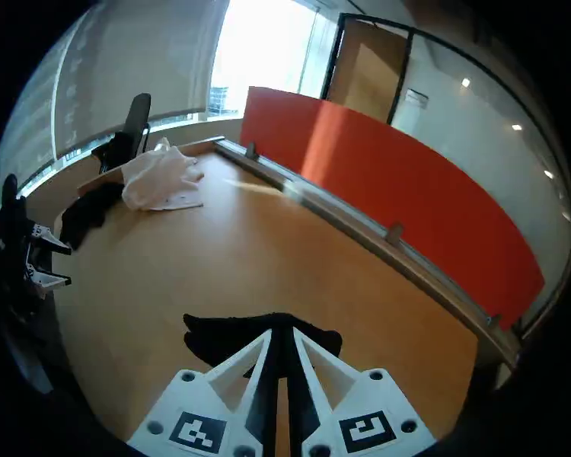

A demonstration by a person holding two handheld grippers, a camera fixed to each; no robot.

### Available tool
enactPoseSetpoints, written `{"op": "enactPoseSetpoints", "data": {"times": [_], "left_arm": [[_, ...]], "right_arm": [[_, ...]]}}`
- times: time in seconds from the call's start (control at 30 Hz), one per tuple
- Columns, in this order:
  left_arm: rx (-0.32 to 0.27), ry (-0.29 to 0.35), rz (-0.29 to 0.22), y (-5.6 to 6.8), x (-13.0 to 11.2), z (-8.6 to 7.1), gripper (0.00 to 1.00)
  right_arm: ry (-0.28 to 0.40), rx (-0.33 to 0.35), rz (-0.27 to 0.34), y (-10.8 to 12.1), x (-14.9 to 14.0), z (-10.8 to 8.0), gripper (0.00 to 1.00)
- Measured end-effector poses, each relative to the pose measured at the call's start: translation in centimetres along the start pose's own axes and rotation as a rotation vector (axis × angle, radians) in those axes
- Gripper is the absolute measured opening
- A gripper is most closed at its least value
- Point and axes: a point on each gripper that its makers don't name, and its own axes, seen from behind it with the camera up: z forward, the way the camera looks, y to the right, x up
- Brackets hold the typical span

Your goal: Fold towel

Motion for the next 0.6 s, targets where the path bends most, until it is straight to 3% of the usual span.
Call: {"op": "enactPoseSetpoints", "data": {"times": [0.6], "left_arm": [[0.001,-0.009,0.014,0.1,0.4,0.4,0.98]], "right_arm": [[-0.047,-0.066,0.125,8.0,-4.4,-4.0,0.05]]}}
